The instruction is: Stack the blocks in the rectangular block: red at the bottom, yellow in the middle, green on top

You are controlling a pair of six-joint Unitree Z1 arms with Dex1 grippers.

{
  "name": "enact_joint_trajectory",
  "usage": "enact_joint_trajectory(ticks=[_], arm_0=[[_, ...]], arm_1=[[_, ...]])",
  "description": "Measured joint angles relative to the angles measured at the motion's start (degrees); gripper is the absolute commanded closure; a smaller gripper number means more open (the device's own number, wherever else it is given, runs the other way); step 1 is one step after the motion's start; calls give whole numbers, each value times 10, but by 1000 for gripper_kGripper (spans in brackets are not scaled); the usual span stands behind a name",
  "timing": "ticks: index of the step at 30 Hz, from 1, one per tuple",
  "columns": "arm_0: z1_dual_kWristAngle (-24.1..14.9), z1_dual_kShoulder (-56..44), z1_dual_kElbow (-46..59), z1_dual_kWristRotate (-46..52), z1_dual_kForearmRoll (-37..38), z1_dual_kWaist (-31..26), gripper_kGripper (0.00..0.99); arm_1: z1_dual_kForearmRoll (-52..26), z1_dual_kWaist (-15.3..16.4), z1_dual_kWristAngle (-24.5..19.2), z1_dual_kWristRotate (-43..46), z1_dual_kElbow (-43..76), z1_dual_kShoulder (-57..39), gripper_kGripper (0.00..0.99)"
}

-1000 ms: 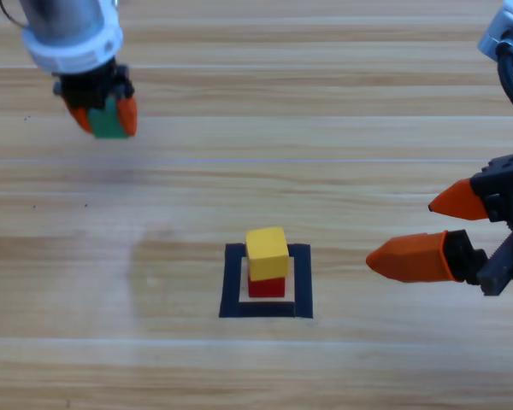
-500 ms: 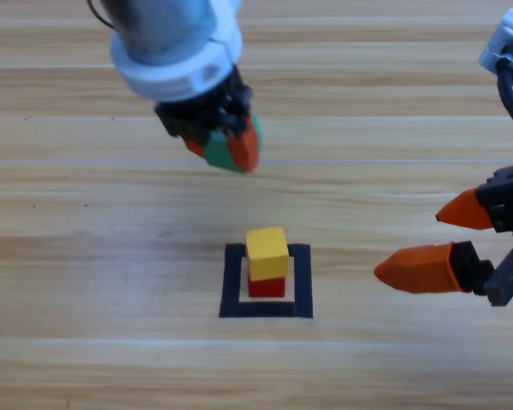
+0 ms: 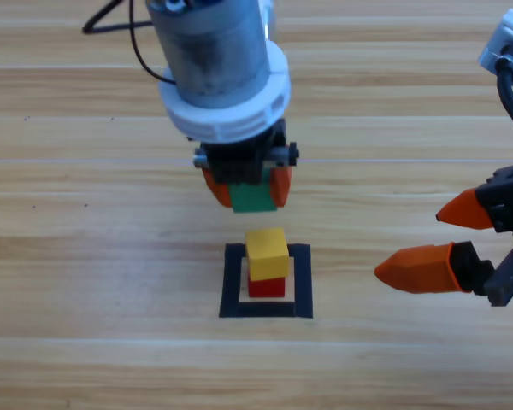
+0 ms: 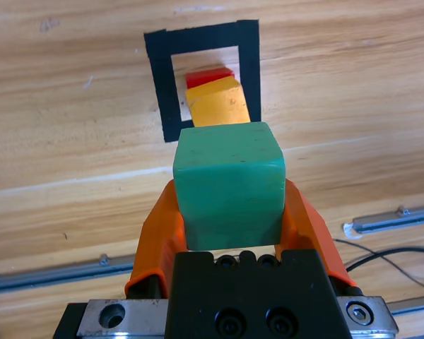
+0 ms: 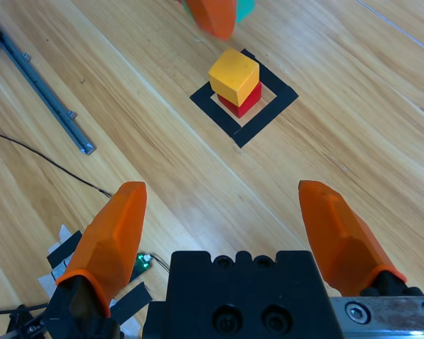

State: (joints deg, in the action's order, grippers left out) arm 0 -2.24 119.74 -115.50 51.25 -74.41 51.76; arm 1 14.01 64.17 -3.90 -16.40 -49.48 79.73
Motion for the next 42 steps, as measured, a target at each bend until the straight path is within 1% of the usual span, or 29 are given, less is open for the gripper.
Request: enact_joint_trajectory(ticks=[3,11,20,31,42], arm_0=[[-8,11,-18,38,-10,5,990],[-21,36,-34,55,-16,11,990],[-31,66,-43,57,-17,11,990],[-32,87,-44,54,-17,11,990],[-31,88,-44,45,-17,11,990]], arm_1=[[0,0,0,0,1,0,42],[0,0,0,1,1,0,42],[0,0,0,2,3,0,42],[0,0,2,2,3,0,42],[0,0,2,3,3,0,42]])
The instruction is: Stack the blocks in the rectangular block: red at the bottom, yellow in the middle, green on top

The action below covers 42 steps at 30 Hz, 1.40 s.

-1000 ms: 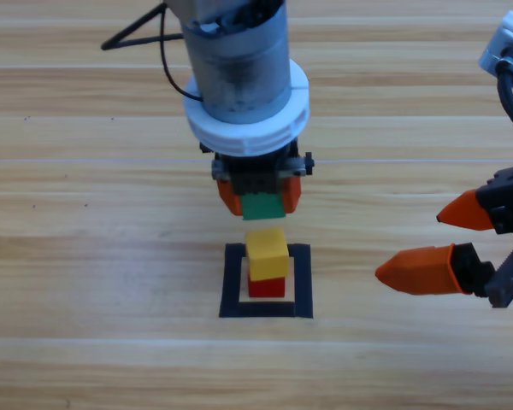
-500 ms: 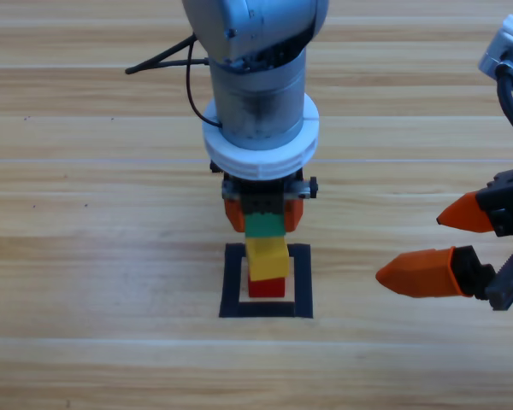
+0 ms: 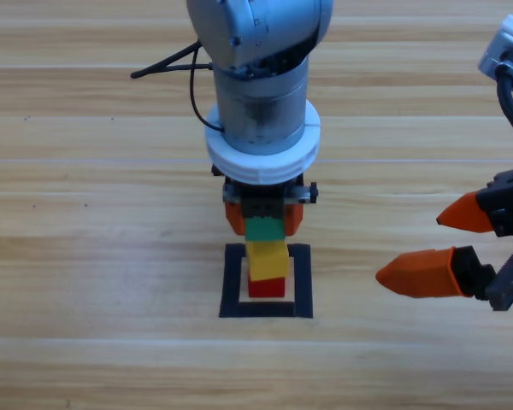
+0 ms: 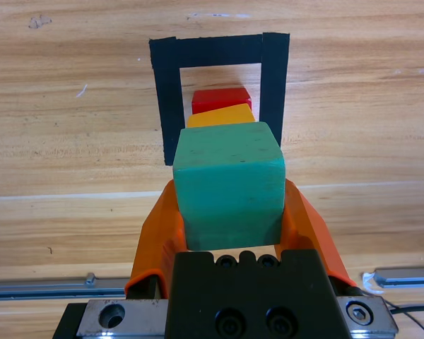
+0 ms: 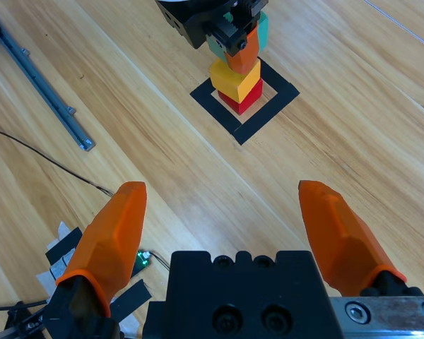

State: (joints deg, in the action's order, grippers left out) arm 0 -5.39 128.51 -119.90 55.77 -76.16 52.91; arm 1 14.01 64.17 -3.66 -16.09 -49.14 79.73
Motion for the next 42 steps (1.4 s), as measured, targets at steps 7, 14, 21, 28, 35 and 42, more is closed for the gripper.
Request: enact_joint_trajectory(ticks=[7,14,21,28,35,42], arm_0=[[0,0,2,0,0,0,990],[0,0,5,0,0,0,990],[0,0,10,0,0,0,990],[0,0,10,0,0,0,990],[0,0,10,0,0,0,990],[0,0,10,0,0,0,990]], arm_1=[[0,0,0,1,0,0,42],[0,0,1,2,0,0,42],[0,0,1,3,0,0,42],[0,0,1,3,0,0,42],[0,0,1,6,0,0,42],[0,0,1,7,0,8,42]])
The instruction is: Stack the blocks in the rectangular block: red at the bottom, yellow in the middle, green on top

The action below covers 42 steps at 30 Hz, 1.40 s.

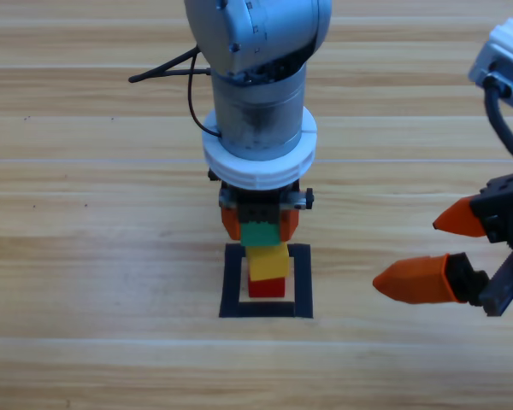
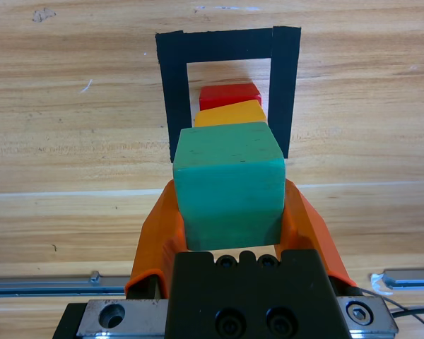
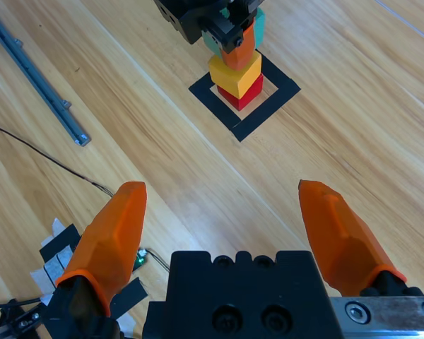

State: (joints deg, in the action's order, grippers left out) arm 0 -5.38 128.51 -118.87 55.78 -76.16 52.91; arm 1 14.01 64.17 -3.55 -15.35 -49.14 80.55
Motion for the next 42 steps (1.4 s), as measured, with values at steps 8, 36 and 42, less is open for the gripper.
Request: enact_joint_trajectory(ticks=[8,36,42], arm_0=[[0,0,0,0,0,0,990],[0,15,0,0,4,0,370],[0,15,-3,5,4,2,0]], arm_1=[[0,0,0,2,0,9,42],[0,0,0,4,1,9,42],[0,0,0,4,1,9,42]])
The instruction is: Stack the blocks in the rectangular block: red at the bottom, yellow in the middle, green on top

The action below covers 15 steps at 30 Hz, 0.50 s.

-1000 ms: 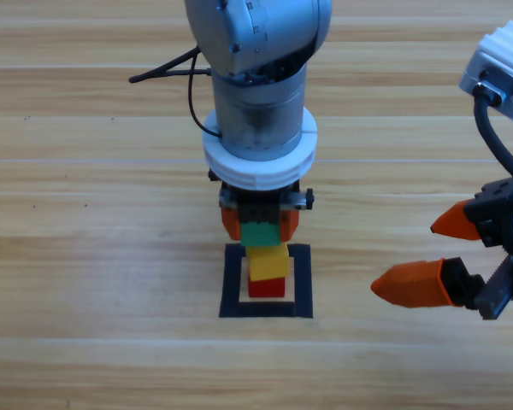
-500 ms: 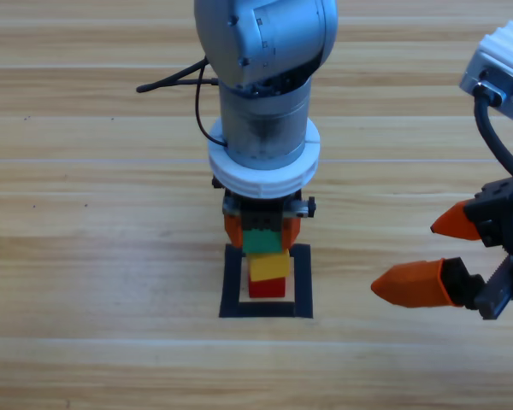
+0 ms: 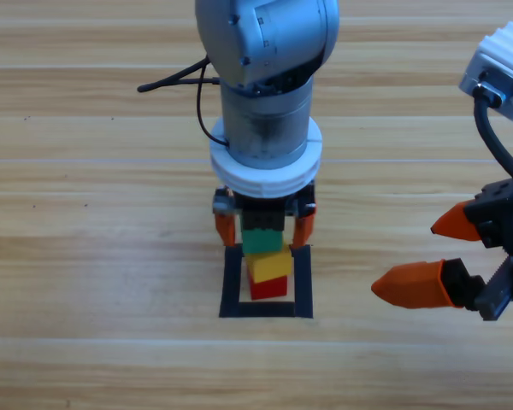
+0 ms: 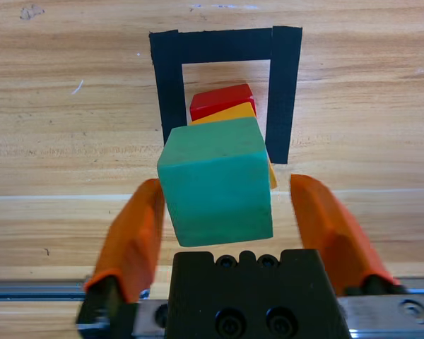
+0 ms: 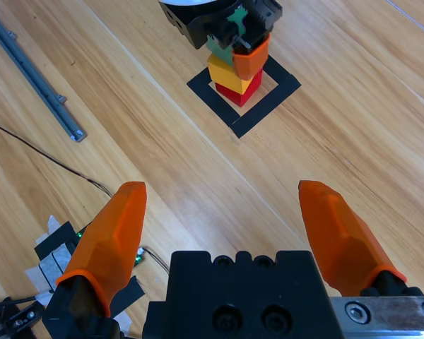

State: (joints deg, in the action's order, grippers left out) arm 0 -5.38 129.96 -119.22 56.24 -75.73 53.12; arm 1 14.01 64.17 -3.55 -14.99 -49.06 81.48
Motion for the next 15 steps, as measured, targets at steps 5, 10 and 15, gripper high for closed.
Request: enact_joint_trajectory(ticks=[5,10,15], arm_0=[[0,0,0,3,0,2,0],[0,-1,0,3,0,2,0],[-14,-11,0,4,0,2,0]], arm_1=[[0,0,0,0,0,0,42],[0,0,1,0,0,0,42],[0,0,1,4,0,0,42]])
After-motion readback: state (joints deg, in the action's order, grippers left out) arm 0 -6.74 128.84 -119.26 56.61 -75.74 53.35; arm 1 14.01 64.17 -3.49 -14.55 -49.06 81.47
